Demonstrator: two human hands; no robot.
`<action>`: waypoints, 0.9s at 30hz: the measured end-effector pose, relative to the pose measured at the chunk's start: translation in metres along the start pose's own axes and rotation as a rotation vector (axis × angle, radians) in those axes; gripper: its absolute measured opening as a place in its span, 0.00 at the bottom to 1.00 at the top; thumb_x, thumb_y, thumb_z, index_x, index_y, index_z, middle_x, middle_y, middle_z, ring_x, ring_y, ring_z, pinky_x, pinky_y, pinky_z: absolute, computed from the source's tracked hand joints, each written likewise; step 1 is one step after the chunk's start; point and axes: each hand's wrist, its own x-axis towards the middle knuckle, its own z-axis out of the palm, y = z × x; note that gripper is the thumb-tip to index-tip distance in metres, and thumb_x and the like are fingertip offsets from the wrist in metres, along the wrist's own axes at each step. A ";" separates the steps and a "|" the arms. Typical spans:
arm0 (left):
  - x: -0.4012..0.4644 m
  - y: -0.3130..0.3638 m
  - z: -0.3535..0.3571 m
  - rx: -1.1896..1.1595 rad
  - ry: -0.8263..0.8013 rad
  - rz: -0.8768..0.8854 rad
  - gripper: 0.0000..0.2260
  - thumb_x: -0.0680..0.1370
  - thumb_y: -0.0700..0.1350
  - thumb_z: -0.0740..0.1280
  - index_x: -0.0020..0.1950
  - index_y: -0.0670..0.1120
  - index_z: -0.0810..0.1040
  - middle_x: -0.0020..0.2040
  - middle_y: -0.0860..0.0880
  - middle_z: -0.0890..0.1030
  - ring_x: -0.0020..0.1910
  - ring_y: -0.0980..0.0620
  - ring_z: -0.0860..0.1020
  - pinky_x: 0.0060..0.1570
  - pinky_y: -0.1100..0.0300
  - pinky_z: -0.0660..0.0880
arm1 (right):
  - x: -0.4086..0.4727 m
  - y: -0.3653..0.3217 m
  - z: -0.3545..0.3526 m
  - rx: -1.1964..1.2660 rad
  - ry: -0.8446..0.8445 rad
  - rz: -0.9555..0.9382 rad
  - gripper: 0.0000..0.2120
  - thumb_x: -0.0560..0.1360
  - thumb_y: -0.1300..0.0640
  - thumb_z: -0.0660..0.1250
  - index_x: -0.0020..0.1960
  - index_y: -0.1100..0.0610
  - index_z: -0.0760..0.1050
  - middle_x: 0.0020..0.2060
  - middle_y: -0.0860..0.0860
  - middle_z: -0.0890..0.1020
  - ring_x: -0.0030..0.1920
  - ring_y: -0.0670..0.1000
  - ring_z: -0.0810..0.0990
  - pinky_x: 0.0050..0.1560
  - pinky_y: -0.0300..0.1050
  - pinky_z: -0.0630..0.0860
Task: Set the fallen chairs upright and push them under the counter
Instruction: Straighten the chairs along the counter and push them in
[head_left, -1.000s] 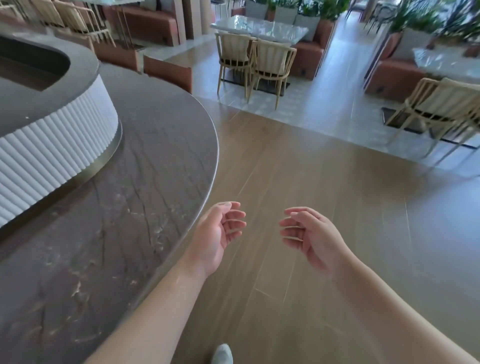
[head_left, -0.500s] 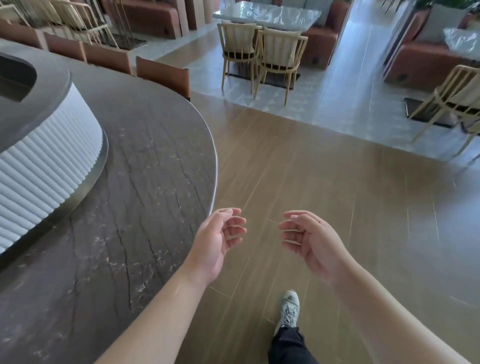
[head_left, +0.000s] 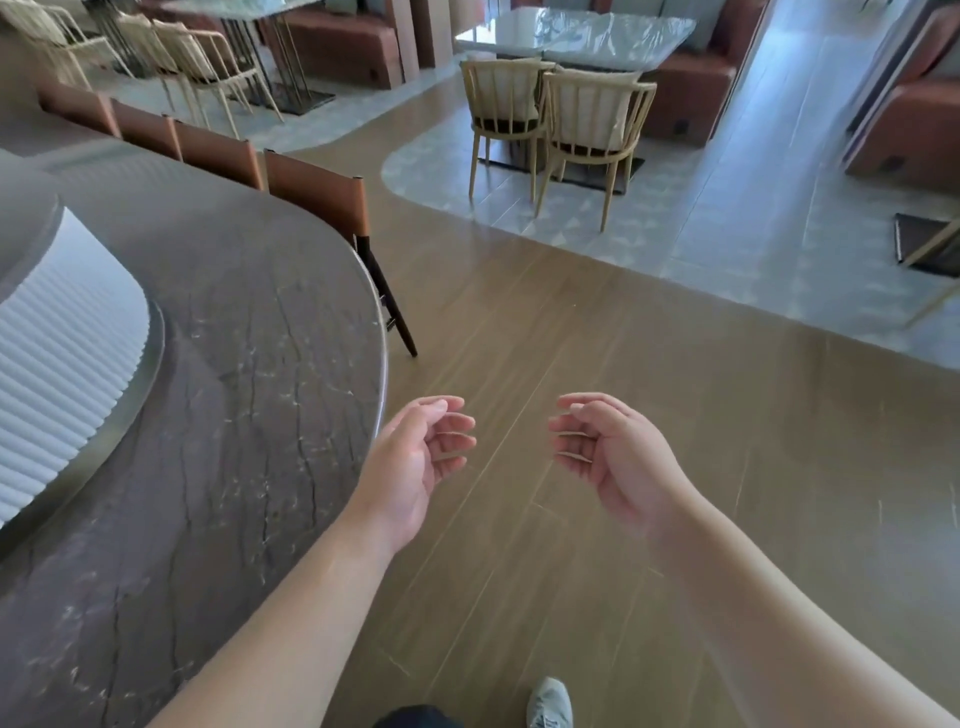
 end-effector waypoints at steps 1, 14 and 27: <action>0.010 0.003 0.006 -0.019 0.004 -0.005 0.10 0.82 0.44 0.57 0.53 0.45 0.78 0.43 0.47 0.82 0.41 0.51 0.79 0.46 0.54 0.72 | 0.011 -0.008 -0.001 0.015 -0.002 0.005 0.09 0.79 0.64 0.60 0.51 0.58 0.79 0.39 0.54 0.82 0.36 0.51 0.79 0.42 0.46 0.77; 0.215 0.039 0.035 -0.125 0.014 -0.047 0.11 0.82 0.45 0.57 0.55 0.45 0.79 0.43 0.48 0.82 0.40 0.52 0.79 0.45 0.56 0.72 | 0.200 -0.069 0.040 -0.015 -0.069 0.045 0.08 0.79 0.64 0.61 0.52 0.59 0.79 0.38 0.54 0.82 0.34 0.51 0.79 0.39 0.44 0.76; 0.433 0.117 0.037 -0.133 -0.106 -0.097 0.11 0.82 0.45 0.57 0.55 0.43 0.78 0.42 0.46 0.81 0.41 0.50 0.78 0.47 0.53 0.71 | 0.403 -0.168 0.128 -0.019 -0.031 -0.019 0.08 0.79 0.64 0.61 0.52 0.60 0.79 0.38 0.55 0.82 0.35 0.51 0.81 0.40 0.45 0.77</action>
